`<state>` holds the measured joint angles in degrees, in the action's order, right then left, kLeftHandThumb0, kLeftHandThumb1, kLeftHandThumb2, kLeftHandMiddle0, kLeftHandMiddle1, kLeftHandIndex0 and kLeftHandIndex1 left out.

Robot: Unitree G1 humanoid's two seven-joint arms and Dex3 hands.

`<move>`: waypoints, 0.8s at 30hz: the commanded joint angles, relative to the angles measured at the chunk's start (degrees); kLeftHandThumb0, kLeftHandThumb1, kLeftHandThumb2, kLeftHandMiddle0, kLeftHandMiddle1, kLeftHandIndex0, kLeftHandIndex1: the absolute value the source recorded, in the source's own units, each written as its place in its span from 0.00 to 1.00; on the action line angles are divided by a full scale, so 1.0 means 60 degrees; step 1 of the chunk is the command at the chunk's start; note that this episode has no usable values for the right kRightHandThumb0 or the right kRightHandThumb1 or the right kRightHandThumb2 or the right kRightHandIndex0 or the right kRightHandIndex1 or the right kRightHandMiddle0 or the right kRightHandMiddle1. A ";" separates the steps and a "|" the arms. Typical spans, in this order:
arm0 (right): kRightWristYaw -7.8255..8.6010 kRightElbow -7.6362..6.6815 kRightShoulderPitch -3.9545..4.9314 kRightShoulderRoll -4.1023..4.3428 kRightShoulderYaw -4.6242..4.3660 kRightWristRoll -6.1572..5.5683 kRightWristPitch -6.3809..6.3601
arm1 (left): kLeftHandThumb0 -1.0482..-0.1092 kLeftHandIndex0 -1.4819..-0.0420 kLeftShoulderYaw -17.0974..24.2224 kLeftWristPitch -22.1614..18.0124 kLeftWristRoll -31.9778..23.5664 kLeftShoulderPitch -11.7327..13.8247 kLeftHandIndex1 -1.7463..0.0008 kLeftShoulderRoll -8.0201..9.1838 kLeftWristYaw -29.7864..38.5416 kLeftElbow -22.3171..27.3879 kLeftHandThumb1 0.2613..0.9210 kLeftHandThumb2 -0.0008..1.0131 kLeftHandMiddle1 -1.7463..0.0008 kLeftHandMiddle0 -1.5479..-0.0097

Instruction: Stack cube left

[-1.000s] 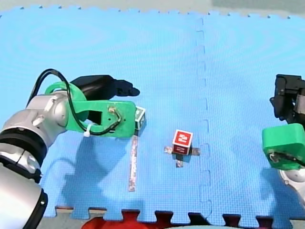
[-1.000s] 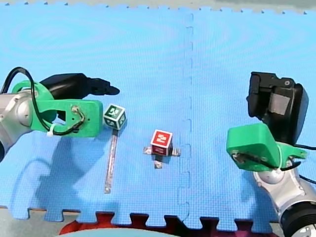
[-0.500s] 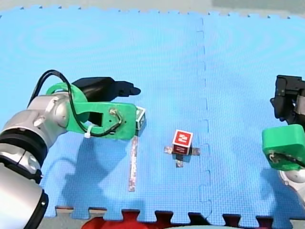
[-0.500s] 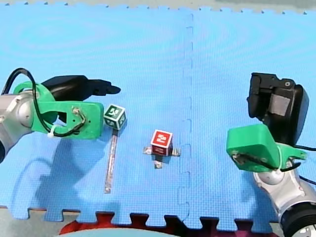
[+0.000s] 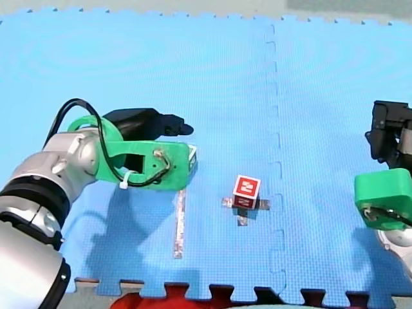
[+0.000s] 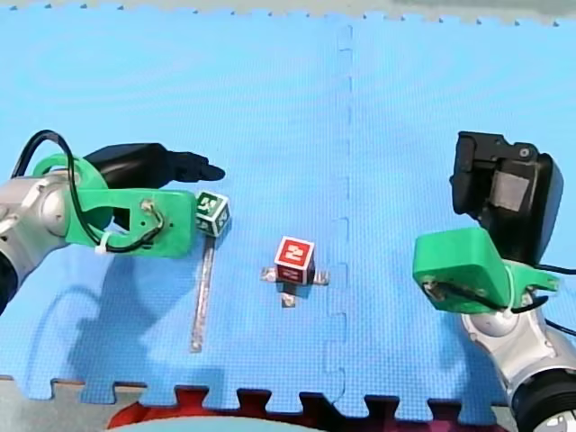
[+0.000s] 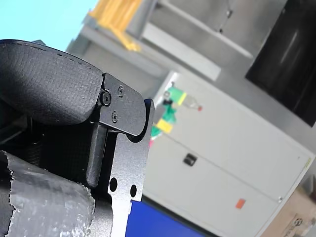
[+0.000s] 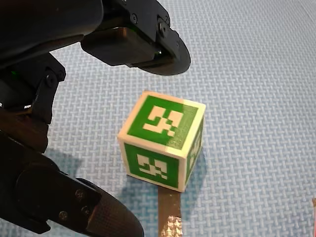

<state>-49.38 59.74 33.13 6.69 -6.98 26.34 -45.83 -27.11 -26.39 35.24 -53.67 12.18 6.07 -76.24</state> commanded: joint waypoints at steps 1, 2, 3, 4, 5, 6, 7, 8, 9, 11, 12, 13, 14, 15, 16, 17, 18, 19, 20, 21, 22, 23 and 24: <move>0.0000 -0.0076 -0.0052 0.0036 0.0027 -0.0035 0.0017 | 0.57 0.63 0.0048 -0.0045 -0.0067 0.0037 0.98 0.0017 0.0048 -0.0028 0.63 0.00 0.00 0.53; -0.0001 -0.0091 -0.0064 0.0037 0.0029 -0.0036 0.0015 | 0.57 0.63 0.0058 -0.0047 -0.0071 0.0045 0.98 0.0013 0.0055 -0.0027 0.63 0.00 0.00 0.52; -0.0003 -0.0119 -0.0081 0.0037 0.0031 -0.0034 0.0014 | 0.57 0.63 0.0064 -0.0047 -0.0071 0.0051 0.98 0.0011 0.0059 -0.0024 0.63 0.00 0.00 0.51; -0.0004 -0.0152 -0.0101 0.0037 0.0031 -0.0031 0.0012 | 0.57 0.62 0.0068 -0.0043 -0.0068 0.0057 0.98 0.0008 0.0062 -0.0022 0.63 0.00 0.00 0.49; -0.0006 -0.0184 -0.0123 0.0038 0.0032 -0.0028 0.0011 | 0.57 0.62 0.0071 -0.0030 -0.0068 0.0061 0.98 0.0000 0.0074 -0.0023 0.63 0.00 0.00 0.48; -0.0006 -0.0210 -0.0140 0.0039 0.0034 -0.0026 0.0013 | 0.56 0.62 0.0078 -0.0007 -0.0075 0.0062 0.99 -0.0013 0.0102 -0.0026 0.63 0.00 0.00 0.47; -0.0007 -0.0237 -0.0153 0.0038 0.0035 -0.0023 0.0018 | 0.56 0.61 0.0088 0.0018 -0.0089 0.0060 0.99 -0.0027 0.0146 -0.0028 0.64 0.00 0.00 0.46; -0.0007 -0.0257 -0.0163 0.0038 0.0037 -0.0022 0.0022 | 0.57 0.61 0.0095 0.0042 -0.0100 0.0060 0.99 -0.0040 0.0184 -0.0028 0.64 0.00 0.00 0.46; -0.0006 -0.0272 -0.0170 0.0039 0.0039 -0.0022 0.0024 | 0.57 0.61 0.0099 0.0070 -0.0109 0.0062 0.99 -0.0055 0.0221 -0.0029 0.64 0.00 0.00 0.46; -0.0002 -0.0289 -0.0179 0.0039 0.0043 -0.0024 0.0025 | 0.59 0.61 0.0099 0.0101 -0.0117 0.0069 0.99 -0.0069 0.0256 -0.0027 0.65 0.01 0.00 0.44; -0.0004 -0.0301 -0.0188 0.0039 0.0043 -0.0022 0.0026 | 0.59 0.61 0.0094 0.0108 -0.0117 0.0081 0.99 -0.0073 0.0254 -0.0026 0.66 0.01 0.00 0.44; -0.0005 -0.0311 -0.0195 0.0039 0.0044 -0.0020 0.0027 | 0.60 0.61 0.0086 0.0112 -0.0116 0.0091 0.99 -0.0076 0.0246 -0.0026 0.66 0.01 0.00 0.44; -0.0006 -0.0325 -0.0204 0.0040 0.0044 -0.0016 0.0030 | 0.60 0.61 0.0081 0.0116 -0.0114 0.0100 0.99 -0.0081 0.0236 -0.0028 0.66 0.01 0.00 0.43; -0.0007 -0.0336 -0.0212 0.0044 0.0045 -0.0014 0.0032 | 0.60 0.61 0.0075 0.0124 -0.0112 0.0108 0.99 -0.0090 0.0228 -0.0031 0.66 0.01 0.00 0.43; -0.0004 -0.0346 -0.0219 0.0049 0.0048 -0.0014 0.0035 | 0.60 0.61 0.0072 0.0135 -0.0112 0.0111 0.99 -0.0099 0.0224 -0.0035 0.67 0.01 0.00 0.43; -0.0001 -0.0369 -0.0232 0.0051 0.0049 -0.0013 0.0040 | 0.61 0.61 0.0068 0.0141 -0.0110 0.0114 0.99 -0.0102 0.0225 -0.0038 0.67 0.01 0.00 0.42; 0.0002 -0.0389 -0.0244 0.0052 0.0051 -0.0013 0.0044 | 0.61 0.60 0.0064 0.0147 -0.0108 0.0116 0.99 -0.0104 0.0224 -0.0040 0.68 0.01 0.00 0.42; 0.0005 -0.0415 -0.0259 0.0053 0.0053 -0.0012 0.0046 | 0.61 0.60 0.0057 0.0153 -0.0103 0.0120 0.99 -0.0103 0.0219 -0.0045 0.68 0.01 0.00 0.42; 0.0009 -0.0438 -0.0274 0.0054 0.0055 -0.0012 0.0048 | 0.61 0.60 0.0050 0.0159 -0.0097 0.0122 0.99 -0.0103 0.0214 -0.0049 0.68 0.01 0.00 0.42; 0.0015 -0.0455 -0.0284 0.0055 0.0057 -0.0014 0.0050 | 0.61 0.60 0.0044 0.0164 -0.0092 0.0123 0.99 -0.0103 0.0210 -0.0052 0.68 0.01 0.00 0.42; 0.0018 -0.0475 -0.0299 0.0053 0.0057 -0.0014 0.0052 | 0.61 0.60 0.0037 0.0164 -0.0087 0.0126 0.99 -0.0101 0.0205 -0.0053 0.69 0.01 0.00 0.41; 0.0023 -0.0491 -0.0309 0.0051 0.0059 -0.0014 0.0057 | 0.61 0.60 0.0029 0.0165 -0.0082 0.0127 0.99 -0.0099 0.0201 -0.0052 0.69 0.01 0.00 0.41; 0.0029 -0.0506 -0.0318 0.0052 0.0061 -0.0015 0.0063 | 0.61 0.60 0.0015 0.0169 -0.0069 0.0126 0.99 -0.0098 0.0188 -0.0051 0.69 0.01 0.00 0.41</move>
<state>-49.27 57.05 31.54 6.70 -6.80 26.39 -45.55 -26.78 -25.68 34.52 -53.31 11.54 7.00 -76.26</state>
